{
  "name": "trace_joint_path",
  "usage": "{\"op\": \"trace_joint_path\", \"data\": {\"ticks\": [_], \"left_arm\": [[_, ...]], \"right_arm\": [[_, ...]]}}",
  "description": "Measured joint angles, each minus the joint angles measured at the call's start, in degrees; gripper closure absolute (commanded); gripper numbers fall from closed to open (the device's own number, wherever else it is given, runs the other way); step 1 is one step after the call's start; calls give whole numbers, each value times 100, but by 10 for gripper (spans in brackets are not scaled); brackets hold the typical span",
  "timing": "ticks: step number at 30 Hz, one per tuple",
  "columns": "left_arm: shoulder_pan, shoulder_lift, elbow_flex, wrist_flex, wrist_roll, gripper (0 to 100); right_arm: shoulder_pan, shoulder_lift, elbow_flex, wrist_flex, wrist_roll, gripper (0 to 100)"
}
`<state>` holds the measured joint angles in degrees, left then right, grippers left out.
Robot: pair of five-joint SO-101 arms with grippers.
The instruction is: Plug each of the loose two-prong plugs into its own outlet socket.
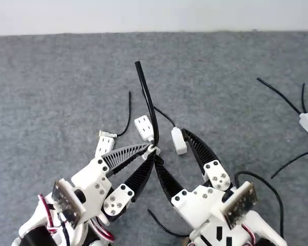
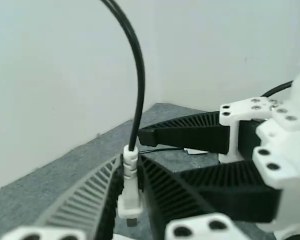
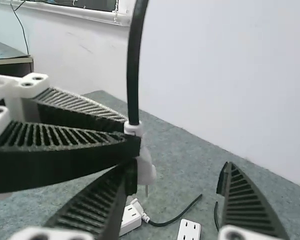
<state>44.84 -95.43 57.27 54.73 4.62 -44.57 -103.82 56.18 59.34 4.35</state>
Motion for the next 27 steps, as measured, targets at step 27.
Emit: {"op": "trace_joint_path", "data": {"ticks": [27], "left_arm": [[-2277,53,2347,-1275,-387,990]], "right_arm": [[756,9,686,-1002,-404,735]]}}
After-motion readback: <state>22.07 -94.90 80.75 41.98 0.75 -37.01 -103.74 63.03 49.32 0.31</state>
